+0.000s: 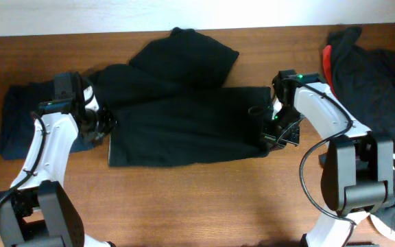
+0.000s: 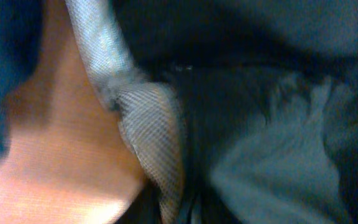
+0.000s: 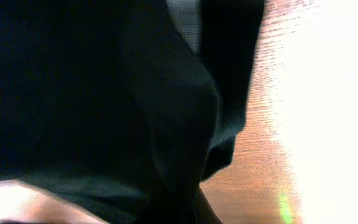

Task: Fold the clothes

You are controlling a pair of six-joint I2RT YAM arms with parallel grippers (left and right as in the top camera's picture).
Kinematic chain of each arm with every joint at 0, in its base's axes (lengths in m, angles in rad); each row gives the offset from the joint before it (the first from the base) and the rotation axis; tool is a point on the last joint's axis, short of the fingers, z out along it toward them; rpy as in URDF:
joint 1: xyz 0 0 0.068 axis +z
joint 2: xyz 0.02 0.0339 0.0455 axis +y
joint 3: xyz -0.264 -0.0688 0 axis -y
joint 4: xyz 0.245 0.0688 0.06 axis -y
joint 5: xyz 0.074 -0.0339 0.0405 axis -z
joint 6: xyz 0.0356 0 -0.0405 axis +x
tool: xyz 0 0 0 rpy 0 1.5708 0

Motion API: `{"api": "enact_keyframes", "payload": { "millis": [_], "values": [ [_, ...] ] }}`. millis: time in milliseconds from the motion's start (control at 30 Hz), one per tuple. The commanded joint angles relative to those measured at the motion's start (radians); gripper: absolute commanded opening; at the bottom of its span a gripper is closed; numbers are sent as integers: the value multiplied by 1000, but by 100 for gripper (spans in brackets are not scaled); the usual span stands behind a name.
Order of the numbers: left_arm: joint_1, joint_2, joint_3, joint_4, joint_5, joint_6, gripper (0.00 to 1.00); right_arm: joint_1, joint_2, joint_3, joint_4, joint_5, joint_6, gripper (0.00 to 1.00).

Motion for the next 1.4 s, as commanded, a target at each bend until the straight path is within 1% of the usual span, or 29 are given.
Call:
{"api": "enact_keyframes", "payload": {
  "millis": [0,33,67,100,167,200,233,267,300,333,400,467,533,600,633,700,767,800,833,867,933,1067,1100,1133,1167,1233,1300,1333,1367],
  "values": [
    [-10,41,2,-219,-56,18,49,28,-15,-1,12,65,22,4],
    [-17,50,2,-307,-60,18,74,24,-15,-1,19,104,21,4],
    [-18,52,2,-365,-61,18,83,16,-15,-1,30,149,22,4],
    [-18,52,1,-423,-63,18,85,3,-15,-1,51,184,21,4],
    [-30,52,0,-471,-64,48,87,-24,-15,-1,97,207,-4,4],
    [-47,52,-2,-503,-64,51,92,-30,-15,-1,106,209,-16,4],
    [-65,52,-7,-523,-76,48,94,-31,-15,-1,109,209,-33,4],
    [-91,51,-27,-531,-89,-16,96,-31,-15,-1,109,209,-35,5],
    [-120,41,-71,-496,-88,-143,96,-31,-15,-1,109,209,-35,5],
    [-141,27,-114,-447,-67,-217,96,-31,-15,-1,111,209,-35,5],
    [-205,-35,-243,-282,22,-383,97,-31,-15,-1,110,208,-32,6],
    [-275,-109,-375,-145,39,-572,97,-31,-15,-1,105,204,-31,6],
    [-325,-182,-472,-45,8,-734,97,-31,-15,-1,106,204,-31,6],
    [-356,-229,-528,24,-104,-888,97,-31,-15,-1,108,204,-31,6],
    [-365,-234,-542,54,-153,-924,97,-31,-15,-1,109,205,-31,8],
    [-369,-233,-547,65,-268,-1025,96,-31,-15,-1,108,205,-31,9],
    [-369,-233,-547,64,-388,-1088,89,-31,-15,-1,108,205,-32,10],
    [-369,-233,-556,65,-423,-1126,80,-31,-15,-1,108,205,-32,10],
    [-369,-233,-568,69,-421,-1162,75,-31,-15,-1,108,205,-32,10],
    [-369,-233,-592,92,-389,-1167,67,-31,-15,-1,108,205,-32,10],
    [-369,-233,-629,117,-348,-1170,59,-31,-15,-1,108,205,-32,10],
    [-369,-233,-655,114,-210,-1169,59,-31,-15,-1,108,205,-32,10],
    [-369,-233,-655,100,-194,-1169,67,-31,-15,-1,108,205,-32,11],
    [-369,-233,-655,77,-168,-1169,72,-31,-15,-1,108,205,-32,11],
    [-369,-233,-655,56,-145,-1169,73,-31,-15,-1,108,205,-32,11],
    [-369,-233,-655,33,-105,-1169,81,-31,-15,-1,109,205,-32,11],
    [-369,-233,-655,42,-124,-1170,81,-31,-15,-1,108,205,-32,11],
    [-369,-233,-655,47,-156,-1170,72,-31,-15,-1,108,205,-33,11],
    [-369,-233,-655,52,-199,-1170,55,-31,-15,-1,108,205,-35,11]
  ]
}}
